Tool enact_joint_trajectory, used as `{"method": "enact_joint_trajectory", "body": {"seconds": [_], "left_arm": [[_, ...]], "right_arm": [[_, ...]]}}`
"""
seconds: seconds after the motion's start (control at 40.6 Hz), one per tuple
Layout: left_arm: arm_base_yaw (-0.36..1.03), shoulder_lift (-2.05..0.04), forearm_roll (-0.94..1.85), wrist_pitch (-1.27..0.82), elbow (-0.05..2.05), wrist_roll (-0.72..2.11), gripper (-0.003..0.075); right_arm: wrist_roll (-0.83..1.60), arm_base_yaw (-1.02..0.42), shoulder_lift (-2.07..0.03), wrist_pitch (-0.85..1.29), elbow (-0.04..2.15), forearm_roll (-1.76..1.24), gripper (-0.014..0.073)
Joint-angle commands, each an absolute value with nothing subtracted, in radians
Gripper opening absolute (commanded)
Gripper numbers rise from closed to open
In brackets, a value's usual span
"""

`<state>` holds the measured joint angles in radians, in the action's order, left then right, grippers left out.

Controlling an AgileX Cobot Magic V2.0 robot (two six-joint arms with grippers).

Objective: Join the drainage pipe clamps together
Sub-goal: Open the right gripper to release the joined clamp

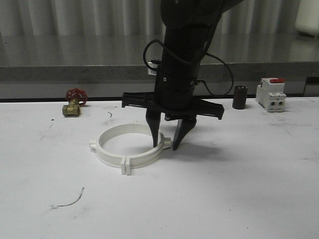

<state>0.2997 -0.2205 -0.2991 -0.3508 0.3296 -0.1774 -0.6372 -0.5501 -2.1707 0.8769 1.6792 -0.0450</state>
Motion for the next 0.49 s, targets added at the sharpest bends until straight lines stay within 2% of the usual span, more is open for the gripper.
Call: {"method": "enact_joint_trajectory", "body": {"seconds": [0.0,0.172,0.37,0.468], "left_arm": [[0.298,-0.229,-0.306,-0.272,0.359,-0.176,-0.002],[0.298,-0.229,-0.306,-0.272,0.359,-0.176,-0.002],[0.298,-0.229,-0.306,-0.272,0.359,-0.176,-0.002],[0.298,-0.229,-0.306,-0.272,0.359,-0.176,-0.002]], "right_arm": [[-0.637,-0.549,-2.115,0.861,1.706,-0.047,0.0321],[-0.637,-0.548,-2.115,0.861,1.706,-0.047,0.0334],[-0.638,-0.548,-2.115,0.858,1.706,-0.047,0.0427],[-0.638,-0.548,-2.115,0.858,1.706,-0.047,0.0435]]}}
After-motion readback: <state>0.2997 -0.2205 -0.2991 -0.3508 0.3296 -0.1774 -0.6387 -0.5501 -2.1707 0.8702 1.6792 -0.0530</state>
